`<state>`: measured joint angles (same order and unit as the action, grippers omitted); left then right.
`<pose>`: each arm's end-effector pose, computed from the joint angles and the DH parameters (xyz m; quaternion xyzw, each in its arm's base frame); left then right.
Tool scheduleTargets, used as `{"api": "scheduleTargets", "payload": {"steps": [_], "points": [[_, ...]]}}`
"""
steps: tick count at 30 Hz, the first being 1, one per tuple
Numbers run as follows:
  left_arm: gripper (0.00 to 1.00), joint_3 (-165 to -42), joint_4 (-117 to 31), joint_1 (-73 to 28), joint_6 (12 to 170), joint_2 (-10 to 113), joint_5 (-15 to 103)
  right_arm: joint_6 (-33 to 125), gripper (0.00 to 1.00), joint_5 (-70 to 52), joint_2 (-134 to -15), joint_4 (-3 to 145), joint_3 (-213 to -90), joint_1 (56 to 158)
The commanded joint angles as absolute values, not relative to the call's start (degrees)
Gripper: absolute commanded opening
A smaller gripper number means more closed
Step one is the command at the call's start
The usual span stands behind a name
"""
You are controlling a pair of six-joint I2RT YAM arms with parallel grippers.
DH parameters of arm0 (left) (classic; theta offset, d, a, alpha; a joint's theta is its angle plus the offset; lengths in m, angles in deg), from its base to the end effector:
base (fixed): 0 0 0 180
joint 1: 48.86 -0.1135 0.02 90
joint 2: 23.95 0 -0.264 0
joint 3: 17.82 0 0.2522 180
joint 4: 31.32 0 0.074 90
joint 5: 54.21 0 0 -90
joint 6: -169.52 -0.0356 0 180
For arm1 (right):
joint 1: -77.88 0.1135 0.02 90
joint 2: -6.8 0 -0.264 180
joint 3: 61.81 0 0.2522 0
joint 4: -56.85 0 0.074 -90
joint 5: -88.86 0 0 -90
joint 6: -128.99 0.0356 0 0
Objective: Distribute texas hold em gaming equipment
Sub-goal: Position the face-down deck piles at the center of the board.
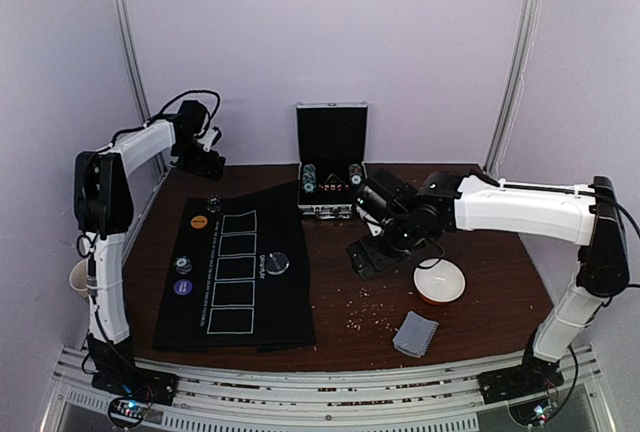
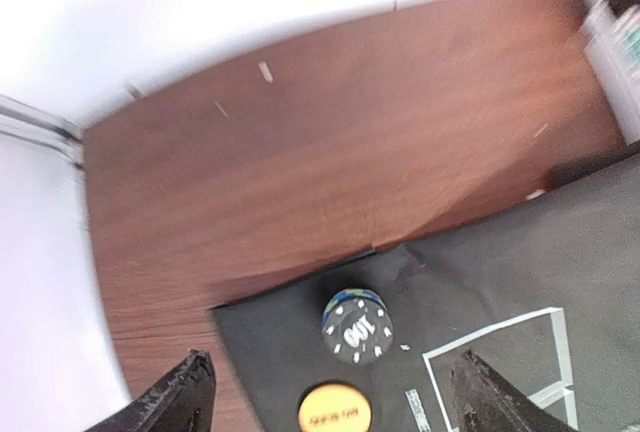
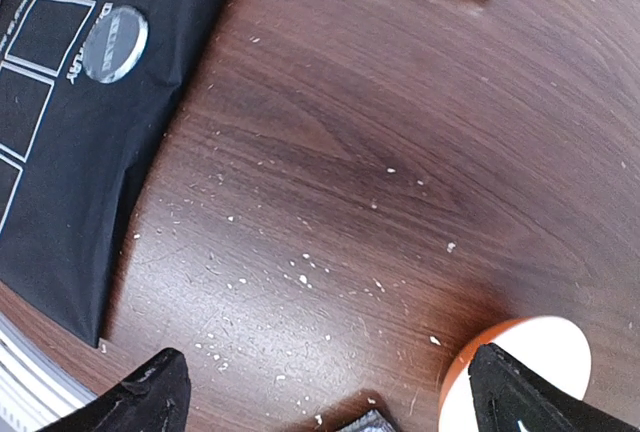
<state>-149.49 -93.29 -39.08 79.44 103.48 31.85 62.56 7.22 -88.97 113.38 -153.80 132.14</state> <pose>0.4837 -0.0809 0.2492 0.0730 0.9573 0.0094 0.2795 0.2100 0.2829 0.2647 -0.2371 0.9346 0.1057 0.2431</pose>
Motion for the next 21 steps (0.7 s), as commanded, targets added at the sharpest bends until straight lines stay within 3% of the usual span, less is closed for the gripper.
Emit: {"api": "scheduleTargets", "payload": {"steps": [1, 7, 12, 21], "points": [[0.84, -145.31, -90.86, -39.25, 81.54, 92.34, 33.63, 71.97, 1.00, 13.36, -83.34, 121.69, -155.23, 132.28], [0.85, -133.20, -89.49, -36.10, 80.23, 78.50, 40.31, 90.73, 1.00, 20.13, -75.82, 129.15, -147.52, 135.77], [0.86, -122.84, -85.78, -32.50, 81.83, 68.87, 45.64, 102.39, 1.00, 18.36, -74.67, 127.19, -140.52, 141.87], [0.94, -108.36, -79.81, -23.13, 82.53, 62.33, 50.39, 114.75, 1.00, 15.75, -75.20, 120.84, -131.75, 145.41]]}}
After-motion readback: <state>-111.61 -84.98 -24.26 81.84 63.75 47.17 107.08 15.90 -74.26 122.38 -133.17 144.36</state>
